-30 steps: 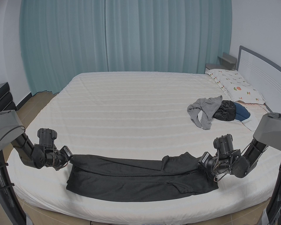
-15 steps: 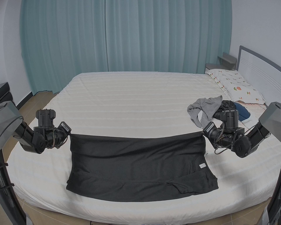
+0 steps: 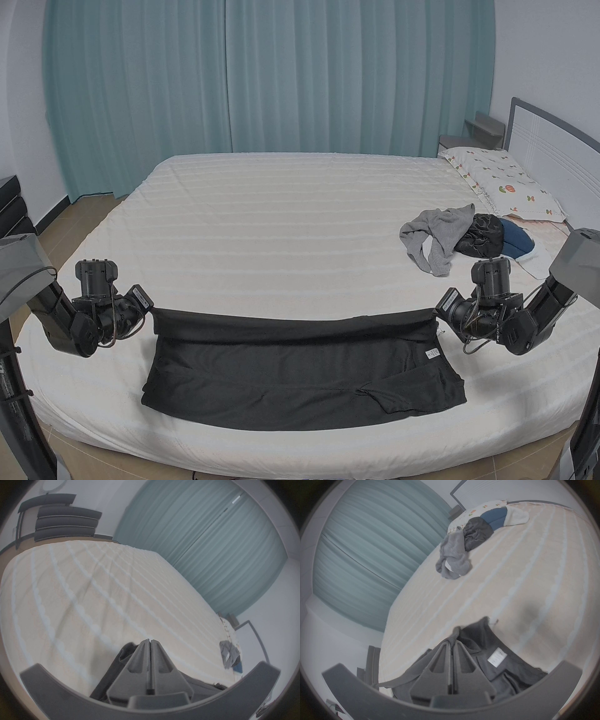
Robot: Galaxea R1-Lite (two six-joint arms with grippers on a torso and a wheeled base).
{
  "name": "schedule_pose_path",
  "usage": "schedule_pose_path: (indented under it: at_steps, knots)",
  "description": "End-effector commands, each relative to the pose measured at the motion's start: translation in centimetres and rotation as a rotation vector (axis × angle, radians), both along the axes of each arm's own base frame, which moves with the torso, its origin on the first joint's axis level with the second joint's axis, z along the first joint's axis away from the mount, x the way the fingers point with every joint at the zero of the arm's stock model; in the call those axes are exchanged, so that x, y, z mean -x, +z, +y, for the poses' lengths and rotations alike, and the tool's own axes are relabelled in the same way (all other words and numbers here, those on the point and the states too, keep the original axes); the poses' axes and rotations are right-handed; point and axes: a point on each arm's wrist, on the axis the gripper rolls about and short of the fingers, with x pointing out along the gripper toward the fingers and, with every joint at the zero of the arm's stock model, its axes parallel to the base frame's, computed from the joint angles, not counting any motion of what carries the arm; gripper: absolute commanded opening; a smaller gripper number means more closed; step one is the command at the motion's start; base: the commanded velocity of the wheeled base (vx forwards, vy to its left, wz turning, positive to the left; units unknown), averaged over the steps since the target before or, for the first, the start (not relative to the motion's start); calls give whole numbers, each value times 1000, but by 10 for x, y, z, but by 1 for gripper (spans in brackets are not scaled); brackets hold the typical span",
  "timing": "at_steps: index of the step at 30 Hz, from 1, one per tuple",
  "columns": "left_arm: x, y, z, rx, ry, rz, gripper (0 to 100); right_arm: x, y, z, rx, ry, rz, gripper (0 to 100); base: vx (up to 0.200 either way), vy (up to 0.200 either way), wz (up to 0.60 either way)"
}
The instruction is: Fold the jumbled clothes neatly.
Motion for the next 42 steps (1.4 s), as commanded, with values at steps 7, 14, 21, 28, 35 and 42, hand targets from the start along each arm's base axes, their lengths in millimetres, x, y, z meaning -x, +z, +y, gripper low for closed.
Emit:
schedule_pose_path:
  at_steps: [7,14,21,28,35,42]
  knots:
    - [24,-21,-2,-79,-104,79,0,20,-11,-2,42,57,63,0,0,0,0]
    - [-34,23,1,53,5,-153,0,-34,7,6,12,13,-165,0,0,0,0]
    - [-49,21,3,81,31,-178,0,-53,17,9,2,1,-264,0,0,0,0]
    - [-47,14,2,83,31,-158,0,-52,14,9,18,8,-258,0,0,0,0]
    - [-29,5,2,65,22,-96,0,-31,10,4,35,33,-205,0,0,0,0]
    - [-7,-10,5,-45,-44,-3,0,-7,2,1,84,96,-137,0,0,0,0]
